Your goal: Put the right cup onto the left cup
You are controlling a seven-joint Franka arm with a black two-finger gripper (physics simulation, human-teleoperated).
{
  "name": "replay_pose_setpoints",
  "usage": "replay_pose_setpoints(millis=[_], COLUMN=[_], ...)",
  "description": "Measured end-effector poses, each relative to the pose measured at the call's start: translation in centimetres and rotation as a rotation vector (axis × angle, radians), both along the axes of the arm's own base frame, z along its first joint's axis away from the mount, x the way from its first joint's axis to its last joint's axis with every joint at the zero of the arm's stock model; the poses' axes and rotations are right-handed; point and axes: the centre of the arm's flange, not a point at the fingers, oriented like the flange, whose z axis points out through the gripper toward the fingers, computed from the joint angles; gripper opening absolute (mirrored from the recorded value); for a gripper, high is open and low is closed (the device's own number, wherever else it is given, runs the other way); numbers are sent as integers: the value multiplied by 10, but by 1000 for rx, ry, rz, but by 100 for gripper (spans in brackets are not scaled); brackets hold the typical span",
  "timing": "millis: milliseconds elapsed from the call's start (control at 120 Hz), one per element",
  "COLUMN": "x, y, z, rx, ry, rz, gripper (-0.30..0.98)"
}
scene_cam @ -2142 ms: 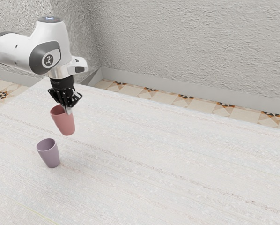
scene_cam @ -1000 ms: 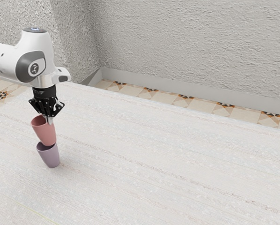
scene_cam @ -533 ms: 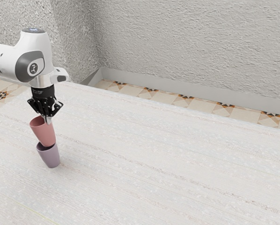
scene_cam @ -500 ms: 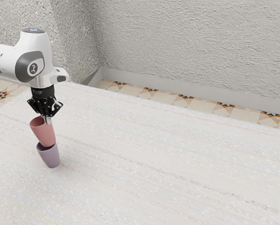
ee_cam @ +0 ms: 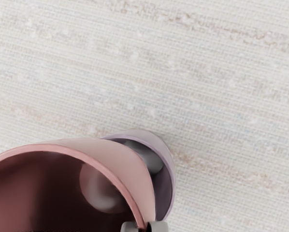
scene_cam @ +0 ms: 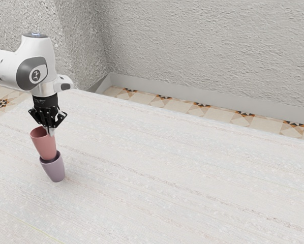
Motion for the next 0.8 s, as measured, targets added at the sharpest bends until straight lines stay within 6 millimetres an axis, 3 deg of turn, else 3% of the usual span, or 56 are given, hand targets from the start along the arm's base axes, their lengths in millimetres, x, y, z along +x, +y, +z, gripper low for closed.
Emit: replay_pose_setpoints(millis=[175, 317, 558, 800], x=[0, -1, -1, 3], y=[2, 3, 4, 3], z=[-1, 4, 15, 41], rx=[-4, -3, -4, -11], ry=[5, 2, -8, -23], rz=[6, 9, 17, 19], gripper=[31, 49, 62, 67])
